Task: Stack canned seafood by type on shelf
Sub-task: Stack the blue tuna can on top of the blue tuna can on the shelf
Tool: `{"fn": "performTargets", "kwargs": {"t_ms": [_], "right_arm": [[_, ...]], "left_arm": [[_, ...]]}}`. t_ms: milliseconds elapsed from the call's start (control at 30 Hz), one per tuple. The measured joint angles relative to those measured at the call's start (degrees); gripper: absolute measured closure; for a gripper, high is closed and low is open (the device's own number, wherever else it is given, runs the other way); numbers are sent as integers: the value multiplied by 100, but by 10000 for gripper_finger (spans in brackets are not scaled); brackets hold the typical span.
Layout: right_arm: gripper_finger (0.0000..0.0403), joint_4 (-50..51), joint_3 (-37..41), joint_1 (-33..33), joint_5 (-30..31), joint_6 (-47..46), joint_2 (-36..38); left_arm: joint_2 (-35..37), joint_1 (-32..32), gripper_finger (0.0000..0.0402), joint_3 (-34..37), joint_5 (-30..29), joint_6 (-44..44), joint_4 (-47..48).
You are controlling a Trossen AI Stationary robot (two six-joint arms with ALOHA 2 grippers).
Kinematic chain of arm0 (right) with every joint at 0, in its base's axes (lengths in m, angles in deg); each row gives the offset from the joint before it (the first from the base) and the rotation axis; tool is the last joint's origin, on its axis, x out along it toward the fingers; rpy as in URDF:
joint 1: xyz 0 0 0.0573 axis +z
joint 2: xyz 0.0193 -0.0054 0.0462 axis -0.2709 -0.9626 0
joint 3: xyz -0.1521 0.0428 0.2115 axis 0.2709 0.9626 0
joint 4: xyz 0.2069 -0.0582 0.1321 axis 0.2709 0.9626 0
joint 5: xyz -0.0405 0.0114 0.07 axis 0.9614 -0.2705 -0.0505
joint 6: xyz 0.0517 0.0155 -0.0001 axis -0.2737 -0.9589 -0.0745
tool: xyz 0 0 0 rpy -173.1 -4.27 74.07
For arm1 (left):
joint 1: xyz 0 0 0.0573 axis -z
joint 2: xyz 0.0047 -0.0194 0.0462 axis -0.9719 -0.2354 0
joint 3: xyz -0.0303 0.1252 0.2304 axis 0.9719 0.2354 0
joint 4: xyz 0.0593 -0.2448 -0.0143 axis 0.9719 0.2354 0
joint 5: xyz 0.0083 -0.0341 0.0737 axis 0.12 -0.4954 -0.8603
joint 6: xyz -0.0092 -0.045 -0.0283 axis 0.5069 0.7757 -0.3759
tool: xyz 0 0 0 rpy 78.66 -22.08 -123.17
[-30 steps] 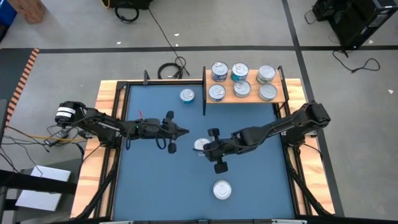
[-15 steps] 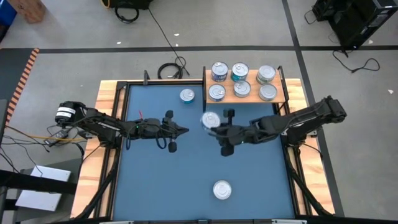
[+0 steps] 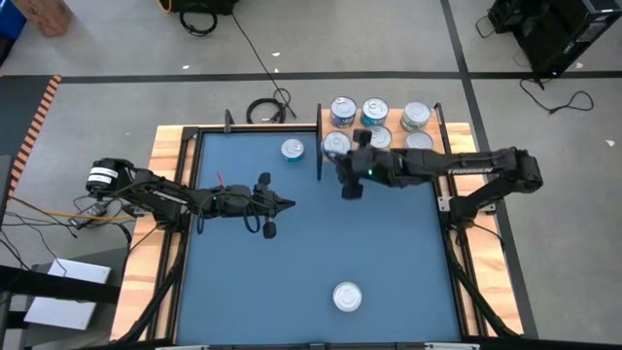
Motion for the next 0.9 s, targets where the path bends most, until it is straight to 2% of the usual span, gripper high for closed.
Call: {"fn": "performTargets", "kwargs": {"t_ms": [400,733,900], "right_arm": [[403,-84,24,-920,-843,113,-2],[403,47,-163,-1042,-1056,66,-288],[403,794,-697,-1053,-1050,-72,-734]], "left_arm": [[0,0,398,0,0,-15,46],[0,0,398,0,-1,-17,48],[-2,0,398,0,-1,-18,42]]}}
